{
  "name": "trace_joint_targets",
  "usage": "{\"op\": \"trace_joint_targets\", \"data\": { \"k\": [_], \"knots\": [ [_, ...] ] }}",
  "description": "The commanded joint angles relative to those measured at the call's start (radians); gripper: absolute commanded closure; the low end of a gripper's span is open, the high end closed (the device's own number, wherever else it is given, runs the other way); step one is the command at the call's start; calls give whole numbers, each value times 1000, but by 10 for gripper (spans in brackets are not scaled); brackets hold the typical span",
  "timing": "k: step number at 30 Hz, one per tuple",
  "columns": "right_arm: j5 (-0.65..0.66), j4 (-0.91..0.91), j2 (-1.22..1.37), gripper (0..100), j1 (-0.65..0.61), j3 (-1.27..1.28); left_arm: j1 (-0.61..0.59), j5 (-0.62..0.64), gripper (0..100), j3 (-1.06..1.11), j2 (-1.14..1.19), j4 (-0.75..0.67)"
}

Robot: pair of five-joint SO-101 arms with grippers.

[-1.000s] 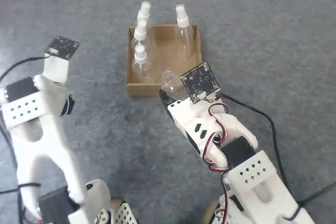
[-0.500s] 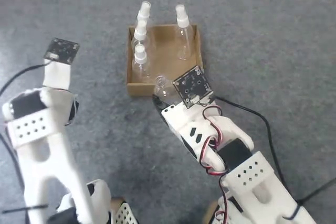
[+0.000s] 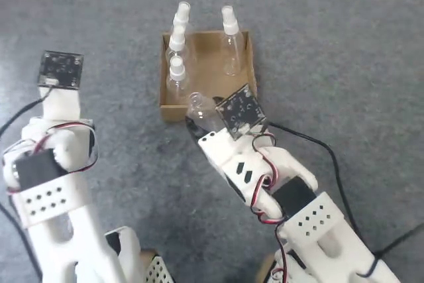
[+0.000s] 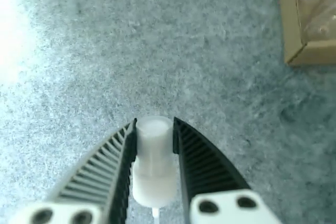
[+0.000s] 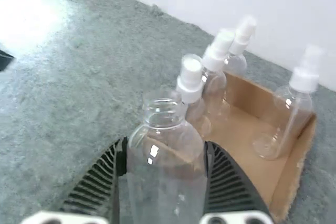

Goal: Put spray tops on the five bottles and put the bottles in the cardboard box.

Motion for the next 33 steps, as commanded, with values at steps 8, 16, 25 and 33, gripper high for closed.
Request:
{"op": "trace_joint_targets", "data": {
  "k": [8, 16, 25, 33],
  "knots": [
    [18, -59, 2, 982, -39, 3, 5, 181, 988, -4, -186, -43],
    [17, -59, 2, 981, -82, 6, 5, 301, 988, -5, -275, -60],
    [17, -309, 2, 978, -177, 157, 5, 414, 988, -13, -279, -121],
    [17, -430, 2, 978, -182, 216, 6, 473, 988, -28, -279, -157]
  ]
}}
